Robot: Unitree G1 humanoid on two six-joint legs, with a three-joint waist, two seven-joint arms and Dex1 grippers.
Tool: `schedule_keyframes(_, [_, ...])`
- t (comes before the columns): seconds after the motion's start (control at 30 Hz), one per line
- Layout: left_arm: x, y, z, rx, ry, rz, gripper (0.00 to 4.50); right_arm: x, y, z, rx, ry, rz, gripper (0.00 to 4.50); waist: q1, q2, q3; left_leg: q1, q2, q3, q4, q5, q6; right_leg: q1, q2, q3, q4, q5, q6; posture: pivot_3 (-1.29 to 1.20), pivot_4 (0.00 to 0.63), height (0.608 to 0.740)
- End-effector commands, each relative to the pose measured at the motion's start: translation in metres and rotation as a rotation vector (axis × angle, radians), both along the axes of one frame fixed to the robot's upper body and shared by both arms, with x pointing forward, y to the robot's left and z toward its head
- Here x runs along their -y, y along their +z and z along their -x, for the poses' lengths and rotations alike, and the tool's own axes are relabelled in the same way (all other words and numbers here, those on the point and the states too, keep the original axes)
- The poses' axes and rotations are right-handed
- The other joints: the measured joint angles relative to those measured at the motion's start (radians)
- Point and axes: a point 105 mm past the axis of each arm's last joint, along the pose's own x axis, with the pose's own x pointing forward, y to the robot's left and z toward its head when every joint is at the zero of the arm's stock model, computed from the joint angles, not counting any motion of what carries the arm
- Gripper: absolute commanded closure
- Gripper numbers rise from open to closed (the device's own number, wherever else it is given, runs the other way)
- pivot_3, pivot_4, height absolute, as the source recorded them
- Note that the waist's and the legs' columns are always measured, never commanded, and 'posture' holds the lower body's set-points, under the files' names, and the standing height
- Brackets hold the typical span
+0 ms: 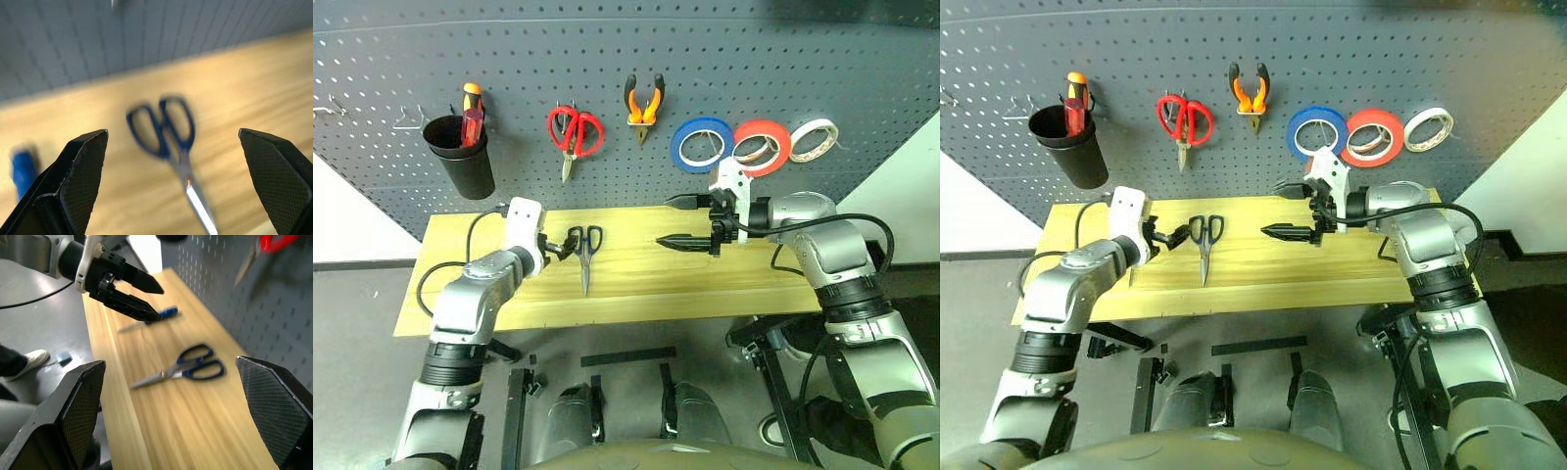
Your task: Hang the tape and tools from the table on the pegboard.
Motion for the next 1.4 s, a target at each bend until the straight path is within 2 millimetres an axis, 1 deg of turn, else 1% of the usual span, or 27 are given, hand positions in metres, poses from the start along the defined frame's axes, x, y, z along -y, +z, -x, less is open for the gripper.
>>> schedule_keyframes(0.03, [0.003, -0.005, -0.002, -0.046, 0.053, -0.068, 0.00, 0.008, 0.021, -0.010, 0.066, 0.004, 0.002, 0.02, 0.004, 0.000, 0.018, -0.001, 0.000, 0.000, 0.000, 0.000, 0.000, -0.001, 0.000, 0.000, 0.000, 0.000, 0.000, 0.03, 0.313, 0.738])
schedule_keyframes(0.1, [0.008, -0.013, -0.001, -0.100, 0.090, -0.077, 0.00, 0.013, 0.022, -0.014, 0.049, 0.003, 0.001, 0.02, 0.004, 0.000, 0.034, -0.001, 0.000, 0.000, 0.000, 0.000, 0.000, -0.002, 0.000, 0.000, 0.000, 0.000, 0.000, 0.02, 0.326, 0.738])
schedule_keyframes(0.13, [0.010, -0.015, 0.001, -0.118, 0.094, -0.079, 0.00, 0.014, 0.023, -0.014, 0.045, 0.010, -0.004, 0.02, 0.007, 0.000, 0.042, -0.001, 0.000, 0.000, -0.001, 0.000, 0.000, -0.002, 0.000, 0.000, 0.000, 0.000, 0.000, 0.02, 0.340, 0.738])
schedule_keyframes(0.2, [0.014, -0.021, 0.001, -0.150, 0.112, -0.092, 0.00, 0.016, 0.022, -0.018, 0.055, 0.003, -0.009, 0.02, 0.012, 0.000, 0.057, -0.001, 0.001, 0.000, -0.001, 0.000, 0.000, -0.002, 0.000, 0.000, 0.000, 0.000, 0.000, 0.02, 0.349, 0.738])
schedule_keyframes(0.3, [0.014, -0.029, 0.000, -0.194, 0.144, -0.122, 0.00, 0.014, 0.019, -0.019, 0.066, 0.015, -0.007, 0.02, 0.014, 0.000, 0.075, -0.003, 0.000, 0.000, 0.000, 0.000, 0.000, -0.004, 0.000, 0.000, 0.000, 0.000, 0.000, 0.00, 0.367, 0.738])
schedule_keyframes(0.4, [0.016, -0.032, 0.000, -0.203, 0.152, -0.121, 0.00, 0.011, 0.018, -0.019, 0.075, 0.033, -0.007, 0.02, 0.014, 0.000, 0.091, -0.004, 0.000, 0.000, 0.000, 0.000, 0.000, -0.004, -0.001, 0.000, 0.000, 0.000, 0.000, 0.00, 0.373, 0.738])
schedule_keyframes(0.5, [0.017, -0.036, -0.001, -0.213, 0.165, -0.120, 0.00, 0.010, 0.020, -0.021, 0.114, 0.033, 0.004, 0.02, 0.013, 0.001, 0.108, -0.004, 0.000, 0.000, 0.000, 0.000, 0.000, -0.005, -0.001, 0.000, 0.000, 0.000, 0.000, -0.02, 0.393, 0.738])
schedule_keyframes(0.57, [0.018, -0.036, -0.003, -0.202, 0.169, -0.119, 0.00, 0.009, 0.023, -0.021, 0.124, 0.032, 0.001, 0.02, 0.013, 0.001, 0.117, -0.004, 0.000, 0.001, 0.000, 0.000, 0.000, -0.005, -0.001, 0.000, 0.000, 0.000, 0.000, -0.02, 0.400, 0.738])
schedule_keyframes(0.7, [0.025, -0.029, -0.009, -0.167, 0.165, -0.104, 0.00, 0.013, 0.029, -0.018, 0.133, 0.032, -0.003, 0.02, 0.012, 0.002, 0.130, -0.004, 0.001, 0.001, 0.000, 0.000, 0.000, -0.006, -0.002, 0.000, 0.001, 0.000, 0.000, -0.05, 0.419, 0.738])
schedule_keyframes(0.9, [0.033, -0.006, -0.008, -0.081, 0.149, -0.117, 0.00, 0.015, 0.034, 0.001, 0.097, 0.095, -0.005, 0.02, 0.010, 0.002, 0.146, -0.006, 0.001, 0.001, 0.000, 0.000, 0.001, -0.007, -0.002, 0.000, 0.001, 0.000, 0.000, -0.07, 0.413, 0.738])
schedule_keyframes(1.0, [0.041, 0.002, -0.005, -0.063, 0.146, -0.086, 0.00, 0.016, 0.037, 0.004, 0.093, 0.104, -0.004, 0.02, 0.007, 0.002, 0.146, -0.008, 0.001, 0.001, 0.000, 0.000, 0.001, -0.010, -0.003, 0.000, 0.001, 0.000, 0.000, -0.07, 0.407, 0.738])
schedule_keyframes(1.07, [0.047, 0.005, -0.005, -0.058, 0.148, -0.070, 0.00, 0.016, 0.039, 0.004, 0.100, 0.103, -0.001, 0.02, 0.006, 0.002, 0.146, -0.008, 0.001, 0.001, -0.001, 0.000, 0.001, -0.010, -0.003, 0.000, 0.001, 0.000, 0.000, -0.08, 0.399, 0.738])
schedule_keyframes(1.13, [0.052, 0.003, -0.005, -0.067, 0.170, -0.047, 0.00, 0.016, 0.040, 0.002, 0.108, 0.098, 0.002, 0.02, 0.005, 0.002, 0.146, -0.008, 0.001, 0.001, -0.001, 0.000, 0.001, -0.010, -0.003, 0.000, 0.001, 0.000, 0.000, -0.08, 0.394, 0.738])
schedule_keyframes(1.23, [0.059, -0.006, -0.008, -0.094, 0.193, -0.041, 0.00, 0.016, 0.041, -0.001, 0.117, 0.089, 0.007, 0.02, 0.005, 0.002, 0.146, -0.008, 0.001, 0.001, -0.001, -0.001, 0.001, -0.010, -0.003, 0.000, 0.001, 0.000, 0.000, -0.07, 0.390, 0.738])
schedule_keyframes(1.33, [0.065, -0.018, -0.016, -0.103, 0.219, -0.098, 0.00, 0.018, 0.042, -0.004, 0.120, 0.079, 0.012, 0.02, 0.003, 0.002, 0.146, -0.008, 0.001, 0.001, -0.001, -0.001, 0.001, -0.010, -0.003, 0.000, 0.001, 0.000, 0.000, -0.07, 0.387, 0.738])
schedule_keyframes(1.4, [0.067, -0.022, -0.021, -0.102, 0.244, -0.126, 0.00, 0.018, 0.043, -0.006, 0.123, 0.075, 0.014, 0.02, 0.001, 0.001, 0.146, -0.008, 0.001, 0.002, -0.001, -0.001, 0.001, -0.010, -0.003, 0.000, 0.001, 0.000, 0.000, -0.07, 0.387, 0.738])
